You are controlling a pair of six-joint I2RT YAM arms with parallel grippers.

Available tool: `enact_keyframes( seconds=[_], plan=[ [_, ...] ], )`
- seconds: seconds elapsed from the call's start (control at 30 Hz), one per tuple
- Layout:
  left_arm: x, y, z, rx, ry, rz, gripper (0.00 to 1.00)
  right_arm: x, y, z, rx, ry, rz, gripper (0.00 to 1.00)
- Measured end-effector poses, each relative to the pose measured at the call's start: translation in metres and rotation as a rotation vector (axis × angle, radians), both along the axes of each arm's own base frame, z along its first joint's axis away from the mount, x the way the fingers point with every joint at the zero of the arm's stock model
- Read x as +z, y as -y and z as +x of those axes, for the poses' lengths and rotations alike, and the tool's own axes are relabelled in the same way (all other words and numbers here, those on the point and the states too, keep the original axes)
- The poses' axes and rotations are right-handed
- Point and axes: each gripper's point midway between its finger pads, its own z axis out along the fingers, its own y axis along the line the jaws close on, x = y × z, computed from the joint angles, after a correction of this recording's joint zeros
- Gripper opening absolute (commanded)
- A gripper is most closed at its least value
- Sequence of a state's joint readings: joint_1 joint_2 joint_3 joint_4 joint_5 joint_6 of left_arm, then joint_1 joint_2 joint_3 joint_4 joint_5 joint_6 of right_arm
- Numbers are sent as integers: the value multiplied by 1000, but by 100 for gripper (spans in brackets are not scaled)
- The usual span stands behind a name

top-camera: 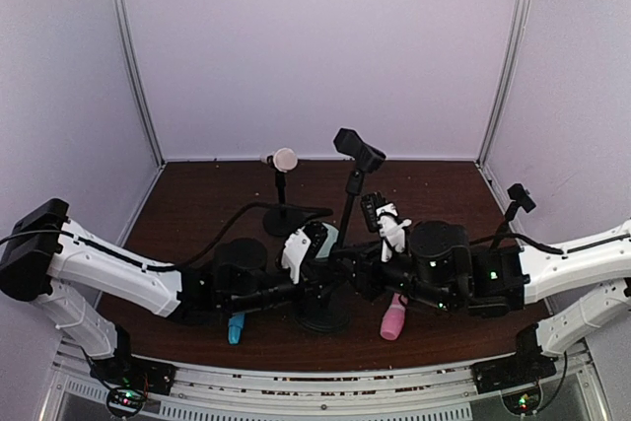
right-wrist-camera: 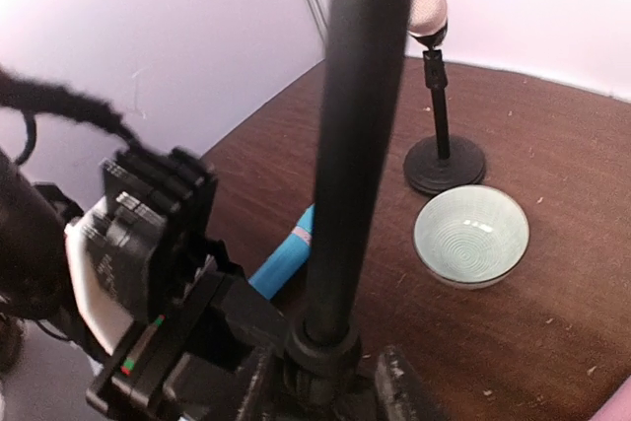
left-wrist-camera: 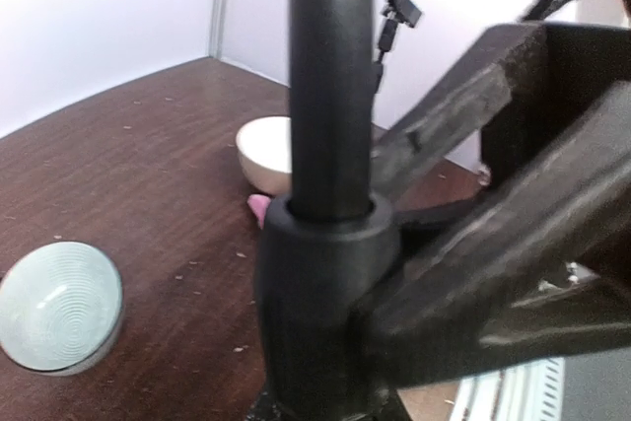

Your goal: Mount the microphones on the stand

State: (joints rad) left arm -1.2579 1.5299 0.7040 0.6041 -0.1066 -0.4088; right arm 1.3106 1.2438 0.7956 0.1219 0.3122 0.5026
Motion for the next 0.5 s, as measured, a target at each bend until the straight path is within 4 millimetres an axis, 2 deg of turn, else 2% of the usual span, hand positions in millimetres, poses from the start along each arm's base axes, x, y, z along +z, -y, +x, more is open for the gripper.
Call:
enact_keyframes(
  seconds=[0.1,0.2,0.33,0.5],
  plan=[
    [-3,-6,12,62,10,20,0,8,10,3,-16,14,11,52],
    [-8,-9,15,47,17,45,0,23,27,4,29,50,64,53],
    [-4,-4,-10,-115,26,21,0,27,39,-8,181,99,125,52],
    [14,5,-44,-322,23,-68,0,2,32,-32,384,105,109,50]
  ],
)
